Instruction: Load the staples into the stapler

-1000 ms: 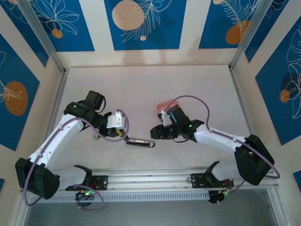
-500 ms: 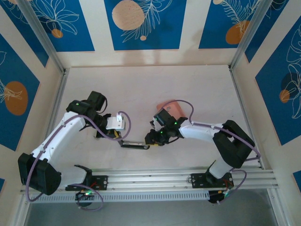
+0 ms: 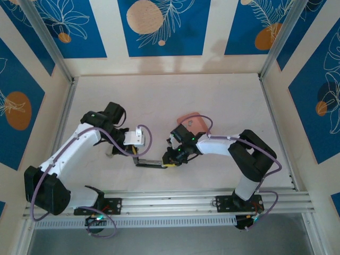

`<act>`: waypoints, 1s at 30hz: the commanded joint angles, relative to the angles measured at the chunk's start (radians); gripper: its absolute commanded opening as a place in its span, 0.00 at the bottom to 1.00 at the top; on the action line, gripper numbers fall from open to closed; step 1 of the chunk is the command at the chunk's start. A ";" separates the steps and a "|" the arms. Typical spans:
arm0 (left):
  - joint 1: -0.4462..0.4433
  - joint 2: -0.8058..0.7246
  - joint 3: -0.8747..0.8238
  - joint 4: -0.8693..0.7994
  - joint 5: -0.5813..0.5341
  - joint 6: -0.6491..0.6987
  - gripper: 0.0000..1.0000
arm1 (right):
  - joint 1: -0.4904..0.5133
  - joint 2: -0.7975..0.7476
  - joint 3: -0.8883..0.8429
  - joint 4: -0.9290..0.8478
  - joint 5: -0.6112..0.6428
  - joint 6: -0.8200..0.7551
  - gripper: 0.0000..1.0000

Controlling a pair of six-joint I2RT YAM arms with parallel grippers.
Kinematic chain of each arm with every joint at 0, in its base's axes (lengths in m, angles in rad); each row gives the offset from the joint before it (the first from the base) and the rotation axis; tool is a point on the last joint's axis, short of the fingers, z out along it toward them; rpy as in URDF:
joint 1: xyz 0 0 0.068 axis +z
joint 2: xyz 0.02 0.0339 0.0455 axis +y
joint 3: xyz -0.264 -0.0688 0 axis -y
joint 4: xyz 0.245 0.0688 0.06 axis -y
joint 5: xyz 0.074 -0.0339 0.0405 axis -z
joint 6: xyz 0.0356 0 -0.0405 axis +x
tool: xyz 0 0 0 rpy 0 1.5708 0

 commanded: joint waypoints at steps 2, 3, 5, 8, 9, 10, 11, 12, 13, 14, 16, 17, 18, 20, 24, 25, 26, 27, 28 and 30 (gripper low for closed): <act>-0.083 0.002 0.047 0.126 0.073 -0.108 0.13 | 0.004 0.038 -0.009 0.064 -0.047 0.023 0.22; -0.100 0.005 0.045 0.163 0.076 -0.131 0.13 | 0.004 0.039 -0.010 0.073 -0.052 0.026 0.21; -0.132 0.018 0.042 0.229 0.073 -0.182 0.11 | -0.001 0.039 -0.018 0.094 -0.064 0.031 0.21; -0.189 0.063 0.048 0.295 0.072 -0.235 0.08 | -0.012 0.037 -0.051 0.148 -0.082 0.050 0.21; -0.207 0.085 0.052 0.312 0.072 -0.252 0.08 | -0.016 0.035 -0.061 0.165 -0.085 0.058 0.21; -0.224 0.109 0.053 0.325 0.073 -0.269 0.06 | -0.020 0.031 -0.072 0.182 -0.088 0.065 0.21; -0.235 0.129 0.054 0.340 0.070 -0.282 0.05 | -0.023 0.025 -0.082 0.193 -0.087 0.069 0.21; -0.249 0.154 0.054 0.350 0.069 -0.294 0.04 | -0.026 0.017 -0.092 0.205 -0.086 0.073 0.21; -0.257 0.175 0.053 0.358 0.065 -0.304 0.03 | -0.029 0.008 -0.102 0.217 -0.085 0.075 0.21; -0.267 0.198 0.056 0.360 0.060 -0.313 0.03 | -0.032 -0.002 -0.111 0.230 -0.086 0.077 0.21; -0.282 0.242 0.069 0.352 0.060 -0.327 0.03 | -0.039 -0.030 -0.143 0.266 -0.086 0.080 0.22; -0.287 0.260 0.077 0.347 0.055 -0.335 0.02 | -0.043 -0.045 -0.157 0.281 -0.085 0.084 0.23; -0.291 0.277 0.087 0.343 0.045 -0.344 0.02 | -0.050 -0.063 -0.175 0.294 -0.083 0.089 0.24; -0.300 0.303 0.101 0.332 0.024 -0.352 0.02 | -0.065 -0.100 -0.209 0.312 -0.078 0.097 0.28; -0.325 0.341 0.121 0.320 -0.015 -0.372 0.02 | -0.096 -0.208 -0.286 0.316 -0.053 0.106 0.36; -0.332 0.352 0.127 0.314 -0.022 -0.372 0.03 | -0.105 -0.239 -0.303 0.304 -0.045 0.107 0.37; -0.340 0.362 0.133 0.308 -0.030 -0.373 0.03 | -0.112 -0.264 -0.316 0.286 -0.037 0.106 0.38; -0.350 0.375 0.140 0.301 -0.040 -0.376 0.04 | -0.122 -0.295 -0.330 0.257 -0.027 0.101 0.39; -0.361 0.392 0.147 0.295 -0.050 -0.381 0.05 | -0.132 -0.324 -0.341 0.223 -0.012 0.096 0.39; -0.378 0.424 0.162 0.282 -0.071 -0.388 0.05 | -0.149 -0.376 -0.359 0.157 0.016 0.085 0.40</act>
